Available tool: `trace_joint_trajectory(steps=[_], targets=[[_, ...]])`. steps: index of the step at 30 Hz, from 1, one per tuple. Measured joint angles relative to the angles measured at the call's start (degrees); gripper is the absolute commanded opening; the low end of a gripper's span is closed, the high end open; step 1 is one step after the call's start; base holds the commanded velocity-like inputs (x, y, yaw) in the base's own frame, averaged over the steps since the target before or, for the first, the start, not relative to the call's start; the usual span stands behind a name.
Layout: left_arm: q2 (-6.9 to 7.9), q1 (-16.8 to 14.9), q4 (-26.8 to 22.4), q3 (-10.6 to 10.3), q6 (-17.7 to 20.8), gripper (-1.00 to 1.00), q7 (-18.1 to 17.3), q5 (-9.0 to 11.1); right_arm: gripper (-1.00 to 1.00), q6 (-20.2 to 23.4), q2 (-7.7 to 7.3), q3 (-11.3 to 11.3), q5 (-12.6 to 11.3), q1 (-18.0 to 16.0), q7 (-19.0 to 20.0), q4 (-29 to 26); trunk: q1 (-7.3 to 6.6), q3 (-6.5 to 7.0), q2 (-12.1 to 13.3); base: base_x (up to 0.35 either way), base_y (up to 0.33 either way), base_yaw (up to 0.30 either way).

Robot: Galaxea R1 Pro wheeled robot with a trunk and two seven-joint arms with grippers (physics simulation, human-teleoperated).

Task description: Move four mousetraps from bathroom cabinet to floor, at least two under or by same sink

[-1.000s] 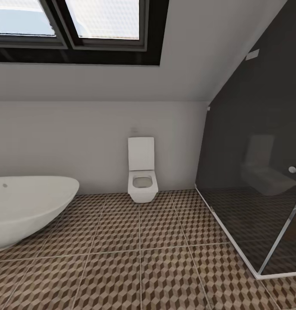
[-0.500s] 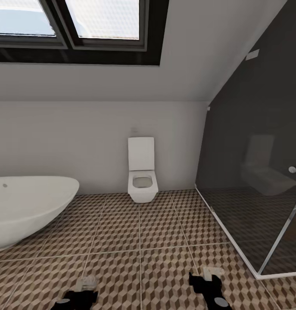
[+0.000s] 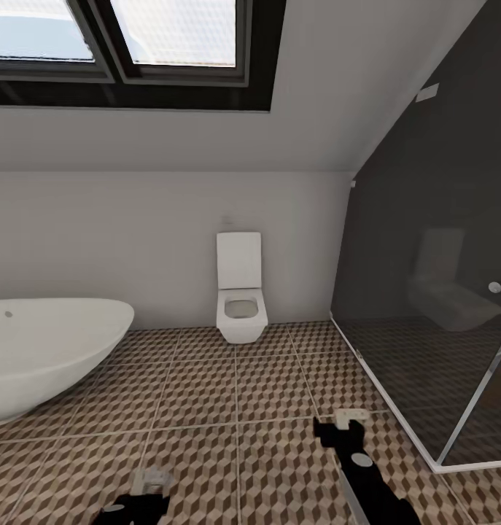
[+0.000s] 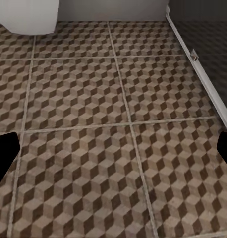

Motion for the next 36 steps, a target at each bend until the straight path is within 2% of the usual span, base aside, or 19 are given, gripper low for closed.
trace_joint_trajectory(steps=[8, 13, 14, 17, 23, 27, 28, 29, 33, 36], targets=[[0.03, -0.07, 5.46, -0.08, -7.08, 1.0, -0.05, 0.04, 1.0, -2.15, 0.03, 2.94, 0.41, -0.37, 0.4, 6.64, 0.0, 0.0, 0.0, 0.0, 0.0, 0.0], [0.23, -0.08, 7.85, -0.2, -9.28, 1.0, -0.08, -0.1, 1.0, -7.78, -0.17, 4.14, 0.44, -0.36, 0.49, 11.03, 0.0, 0.0, 0.0, 0.0, 0.0, 0.0], [0.44, -0.08, 8.24, -0.24, -10.33, 1.0, -0.15, -0.17, 1.0, -10.32, -0.24, 4.35, 0.44, -0.37, 0.56, 12.56, 0.0, 0.0, 0.0, 0.0, 0.0, 0.0], [0.72, -0.08, 8.46, -0.3, -13.14, 1.0, -0.22, -0.22, 1.0, -13.89, -0.33, 4.55, 0.44, -0.36, 0.65, 15.26, 0.0, 0.0, 0.0, 0.0, 0.0, 0.0], [1.08, -0.05, 9.89, -0.55, -22.58, 1.0, -0.25, -0.21, 1.0, -20.54, -0.38, 4.67, 0.44, -0.35, 0.7, 21.63, 0.0, -0.01, 0.0, 0.0, 0.0, 0.0], [1.17, -0.05, 12.96, -0.61, -29.7, 1.0, -0.19, -0.24, 1.0, -25.45, -0.37, 4.71, 0.49, -0.35, 0.73, 25.83, 0.0, -0.01, 0.0, 0.0, 0.0, 0.0], [1.2, -0.04, 14.45, -0.62, -32.98, 1.0, -0.15, -0.25, 1.0, -27.96, -0.35, 4.73, 0.5, -0.34, 0.73, 27.48, 0.0, -0.01, 0.0, 0.0, 0.0, 0.0], [1.21, -0.05, 15.15, -0.63, -34.56, 1.0, -0.13, -0.25, 1.0, -29.24, -0.34, 4.76, 0.51, -0.35, 0.73, 28.24, 0.0, -0.01, 0.0, 0.0, 0.0, 0.0], [1.23, -0.05, 17.01, -0.64, -39.29, 1.0, -0.09, -0.26, 1.0, -33.94, -0.24, 4.81, 0.52, -0.35, 0.73, 30.66, 0.0, -0.01, 0.0, 0.0, 0.0, 0.0], [1.24, -0.05, 17.69, -0.65, -41.3, 1.0, -0.08, -0.26, 1.0, -37.02, -0.17, 4.83, 0.53, -0.35, 0.69, 32.35, 0.0, 0.0, 0.0, 0.0, 0.0, 0.0]])
